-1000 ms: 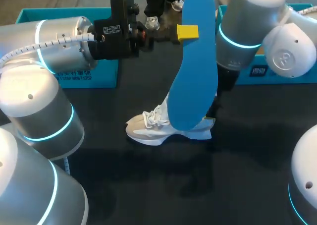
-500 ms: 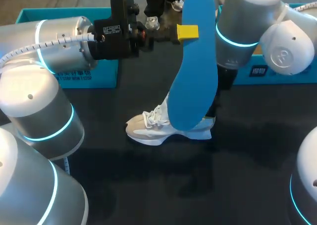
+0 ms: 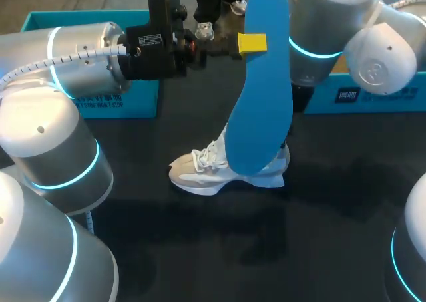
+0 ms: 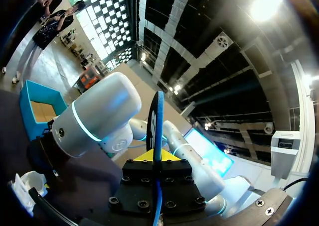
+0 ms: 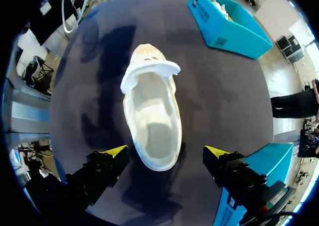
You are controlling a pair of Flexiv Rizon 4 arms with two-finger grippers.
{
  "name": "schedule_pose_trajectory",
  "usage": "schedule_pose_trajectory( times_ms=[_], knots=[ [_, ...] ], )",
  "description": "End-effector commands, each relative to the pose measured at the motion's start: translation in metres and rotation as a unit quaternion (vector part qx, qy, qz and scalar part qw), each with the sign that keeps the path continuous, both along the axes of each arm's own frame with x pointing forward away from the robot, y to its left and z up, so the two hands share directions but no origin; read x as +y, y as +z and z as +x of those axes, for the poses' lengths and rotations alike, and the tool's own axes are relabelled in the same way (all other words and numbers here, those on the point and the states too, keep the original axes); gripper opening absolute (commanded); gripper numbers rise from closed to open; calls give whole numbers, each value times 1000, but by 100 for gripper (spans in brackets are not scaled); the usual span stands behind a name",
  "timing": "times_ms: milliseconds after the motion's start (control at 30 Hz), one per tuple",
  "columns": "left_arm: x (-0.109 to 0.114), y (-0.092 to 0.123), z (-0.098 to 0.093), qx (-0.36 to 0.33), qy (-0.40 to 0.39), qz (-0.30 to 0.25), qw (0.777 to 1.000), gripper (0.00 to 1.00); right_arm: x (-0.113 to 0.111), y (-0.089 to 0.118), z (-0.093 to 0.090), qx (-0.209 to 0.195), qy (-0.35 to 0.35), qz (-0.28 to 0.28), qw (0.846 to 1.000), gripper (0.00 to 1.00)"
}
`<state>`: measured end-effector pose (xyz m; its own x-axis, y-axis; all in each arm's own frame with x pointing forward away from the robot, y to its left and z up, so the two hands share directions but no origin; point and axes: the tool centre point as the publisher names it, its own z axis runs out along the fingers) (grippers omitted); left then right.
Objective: Take the shoe out of the shoebox, open the shoe tongue, remove and reinsert the insole, then place the shoe into the shoebox
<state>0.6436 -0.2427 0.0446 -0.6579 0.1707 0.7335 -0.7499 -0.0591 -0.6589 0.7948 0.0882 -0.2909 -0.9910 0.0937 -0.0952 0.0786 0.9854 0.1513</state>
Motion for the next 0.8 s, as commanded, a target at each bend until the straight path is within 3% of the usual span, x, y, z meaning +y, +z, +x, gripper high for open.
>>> schedule_pose_trajectory(
  times_ms=[33, 333, 800],
  knots=[
    [0, -1, -2, 0, 2, -1, 1000, 0, 22, -11, 20, 6, 9, -12, 1000, 100],
    [0, -1, -2, 0, 2, -1, 1000, 0, 41, -36, 32, 20, 31, -18, 999, 100],
    [0, -1, -2, 0, 2, -1, 1000, 0, 47, -71, 29, 43, 22, -48, 998, 100]
  ],
)
